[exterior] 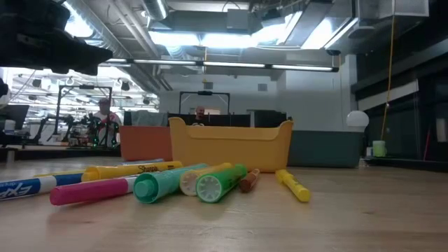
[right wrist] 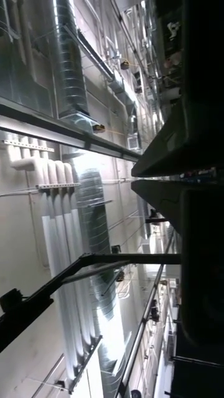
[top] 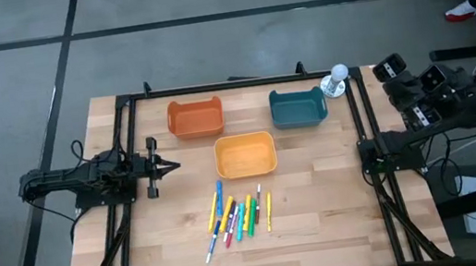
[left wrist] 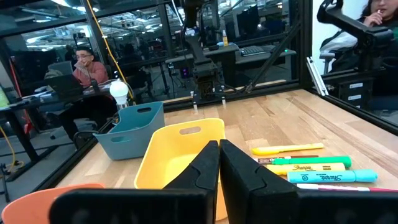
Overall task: Pick & Place Markers
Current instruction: Put the right yellow small highlighter pen into the yellow bin
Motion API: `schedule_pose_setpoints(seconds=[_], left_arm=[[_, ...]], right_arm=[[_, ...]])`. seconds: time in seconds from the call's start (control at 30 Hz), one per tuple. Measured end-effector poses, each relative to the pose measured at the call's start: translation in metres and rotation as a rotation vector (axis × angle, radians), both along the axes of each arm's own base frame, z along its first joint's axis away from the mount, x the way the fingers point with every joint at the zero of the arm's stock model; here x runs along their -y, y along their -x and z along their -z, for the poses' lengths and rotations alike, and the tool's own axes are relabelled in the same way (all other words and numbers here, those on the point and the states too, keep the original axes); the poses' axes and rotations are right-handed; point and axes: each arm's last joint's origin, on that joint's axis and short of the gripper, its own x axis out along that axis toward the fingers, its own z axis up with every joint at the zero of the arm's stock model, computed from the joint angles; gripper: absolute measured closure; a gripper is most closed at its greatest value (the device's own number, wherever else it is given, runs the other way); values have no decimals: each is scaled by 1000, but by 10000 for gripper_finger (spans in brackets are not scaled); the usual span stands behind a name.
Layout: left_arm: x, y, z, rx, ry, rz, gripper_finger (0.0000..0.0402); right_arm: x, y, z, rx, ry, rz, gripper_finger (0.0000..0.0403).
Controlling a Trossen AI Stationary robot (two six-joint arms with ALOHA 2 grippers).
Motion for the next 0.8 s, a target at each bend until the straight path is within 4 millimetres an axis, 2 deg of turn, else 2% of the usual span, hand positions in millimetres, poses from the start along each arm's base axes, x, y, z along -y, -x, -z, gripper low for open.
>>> schedule_pose_setpoints(seconds=[0.43,0.8], left_arm=[[0,0,0,0,0,0,393],[0,0,0,0,0,0,393]], right_arm=[[-8,-49,-28,-159,35,-12,382],[-17,-88,-20,-261,118,-107,382]])
